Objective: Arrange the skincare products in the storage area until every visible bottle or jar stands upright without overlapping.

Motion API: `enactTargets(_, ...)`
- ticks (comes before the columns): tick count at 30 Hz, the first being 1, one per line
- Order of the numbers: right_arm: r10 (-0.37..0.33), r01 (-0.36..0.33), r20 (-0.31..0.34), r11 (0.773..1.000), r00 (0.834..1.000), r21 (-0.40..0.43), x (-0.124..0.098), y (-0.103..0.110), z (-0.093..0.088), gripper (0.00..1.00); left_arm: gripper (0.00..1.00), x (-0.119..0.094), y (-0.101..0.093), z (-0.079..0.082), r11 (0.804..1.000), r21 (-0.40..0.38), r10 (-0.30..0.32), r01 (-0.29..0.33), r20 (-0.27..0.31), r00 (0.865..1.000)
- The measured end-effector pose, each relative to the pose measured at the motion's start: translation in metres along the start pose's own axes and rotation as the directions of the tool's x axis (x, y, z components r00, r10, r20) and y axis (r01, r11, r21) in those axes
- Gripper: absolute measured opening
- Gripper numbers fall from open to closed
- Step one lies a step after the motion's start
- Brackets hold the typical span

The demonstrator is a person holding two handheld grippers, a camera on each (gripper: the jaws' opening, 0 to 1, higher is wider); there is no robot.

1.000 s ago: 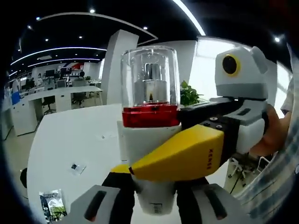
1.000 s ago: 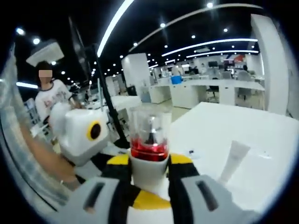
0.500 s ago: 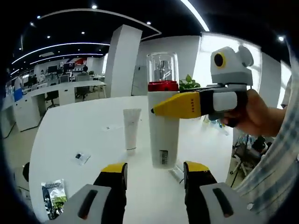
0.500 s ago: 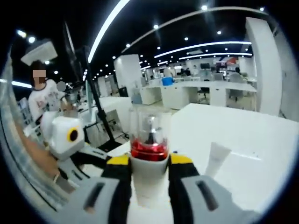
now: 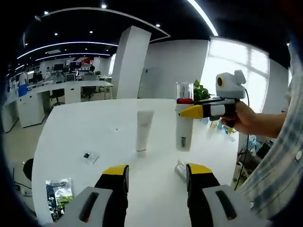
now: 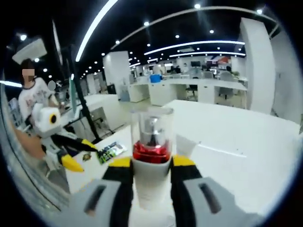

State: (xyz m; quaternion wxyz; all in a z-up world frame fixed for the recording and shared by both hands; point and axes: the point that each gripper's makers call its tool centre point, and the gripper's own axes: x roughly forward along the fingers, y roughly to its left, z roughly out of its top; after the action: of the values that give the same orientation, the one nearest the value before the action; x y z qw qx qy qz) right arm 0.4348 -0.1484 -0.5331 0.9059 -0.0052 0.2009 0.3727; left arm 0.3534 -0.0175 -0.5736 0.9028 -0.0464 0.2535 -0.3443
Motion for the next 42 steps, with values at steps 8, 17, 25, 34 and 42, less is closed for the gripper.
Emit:
enactTargets(8, -0.046, 0.046, -0.003, 0.997, 0.999, 0.057, -0.002, -0.032, -0.016, 0.27, 0.50, -0.004, 0.005, 0.000, 1.000, -0.014, 0.020, -0.020, 0.006, 1.000)
enactTargets(17, -0.115, 0.116, -0.012, 0.988, 0.993, 0.099, 0.001, -0.073, -0.033, 0.27, 0.50, -0.007, 0.002, 0.002, 1.000, 0.003, 0.029, -0.029, -0.002, 1.000)
enactTargets(25, -0.151, 0.154, -0.038, 0.982, 0.988, 0.107, 0.006, -0.095, -0.049, 0.27, 0.50, -0.012, -0.001, -0.003, 0.999, -0.002, 0.034, -0.034, -0.020, 0.999)
enactTargets(34, -0.177, 0.184, -0.064, 0.976, 0.982, 0.118, 0.015, -0.112, -0.068, 0.26, 0.50, -0.025, 0.003, -0.007, 0.998, -0.007, 0.062, -0.062, -0.021, 0.998)
enactTargets(42, -0.216, 0.223, -0.066, 0.965, 0.974, 0.137, 0.019, -0.128, -0.076, 0.26, 0.50, -0.029, 0.001, -0.011, 0.997, -0.020, 0.071, -0.072, -0.027, 0.997)
